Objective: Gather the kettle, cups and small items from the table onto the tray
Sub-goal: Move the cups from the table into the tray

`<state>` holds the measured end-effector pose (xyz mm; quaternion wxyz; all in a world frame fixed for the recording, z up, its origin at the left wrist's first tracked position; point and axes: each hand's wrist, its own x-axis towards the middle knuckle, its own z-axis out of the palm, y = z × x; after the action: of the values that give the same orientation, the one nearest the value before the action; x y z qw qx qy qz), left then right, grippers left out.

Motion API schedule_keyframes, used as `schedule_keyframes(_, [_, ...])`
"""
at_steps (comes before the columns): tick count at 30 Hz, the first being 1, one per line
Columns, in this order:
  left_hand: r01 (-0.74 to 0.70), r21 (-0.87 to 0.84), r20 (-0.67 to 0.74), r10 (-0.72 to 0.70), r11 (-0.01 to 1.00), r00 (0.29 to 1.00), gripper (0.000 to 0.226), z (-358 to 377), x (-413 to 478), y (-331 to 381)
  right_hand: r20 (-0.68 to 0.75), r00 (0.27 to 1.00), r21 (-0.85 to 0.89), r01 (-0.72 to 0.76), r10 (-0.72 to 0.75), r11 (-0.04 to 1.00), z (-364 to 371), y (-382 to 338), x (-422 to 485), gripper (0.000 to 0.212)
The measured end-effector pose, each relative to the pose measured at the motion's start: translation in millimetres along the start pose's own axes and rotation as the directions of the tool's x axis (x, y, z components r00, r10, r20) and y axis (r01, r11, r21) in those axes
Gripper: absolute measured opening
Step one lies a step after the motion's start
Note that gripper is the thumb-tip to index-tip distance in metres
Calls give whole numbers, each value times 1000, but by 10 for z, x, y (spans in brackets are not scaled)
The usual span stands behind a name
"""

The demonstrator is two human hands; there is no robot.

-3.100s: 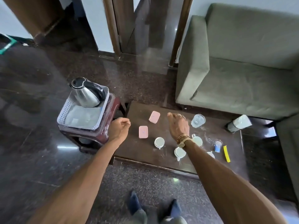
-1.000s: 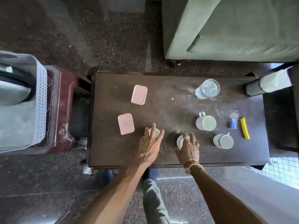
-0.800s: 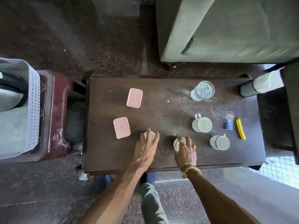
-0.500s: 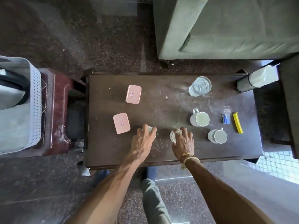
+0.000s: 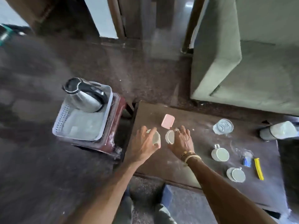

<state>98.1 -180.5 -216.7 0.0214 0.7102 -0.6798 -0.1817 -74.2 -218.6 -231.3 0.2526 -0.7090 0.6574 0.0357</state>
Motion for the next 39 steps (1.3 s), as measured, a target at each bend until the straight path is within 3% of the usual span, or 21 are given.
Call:
schedule_keyframes(8, [289, -117, -140, -304, 950, 942, 62, -835, -492, -879, -20, 950, -16, 311, -311, 950, -369, -1358, 16, 75])
schedule_keyframes(14, [447, -264, -198, -502, 855, 842, 76, -1140, -700, -1650, -27, 879, 16, 477, -477, 879, -225, -2254, 26, 67])
schedule_keyframes(18, [531, -307, -197, -599, 790, 776, 74, -1207, -672, -2178, 22, 848, 15, 529, -529, 849, 21, -2731, 132, 69])
schedule_keyframes(24, [544, -356, -162, -624, 760, 765, 68, -1204, -553, -2837, 86, 847, 9, 526, -524, 851, 468, -3286, 286, 73])
schedule_keyframes(31, [538, -288, -82, -580, 792, 810, 65, -1068, -301, -3308, 180, 845, 17, 510, -504, 860, 996, -3720, 530, 72])
schedule_keyframes(39, [491, -209, 2, -501, 846, 865, 49, -885, 69, -3687, 173, 875, -45, 465, -452, 884, 1358, -4074, 1035, 65])
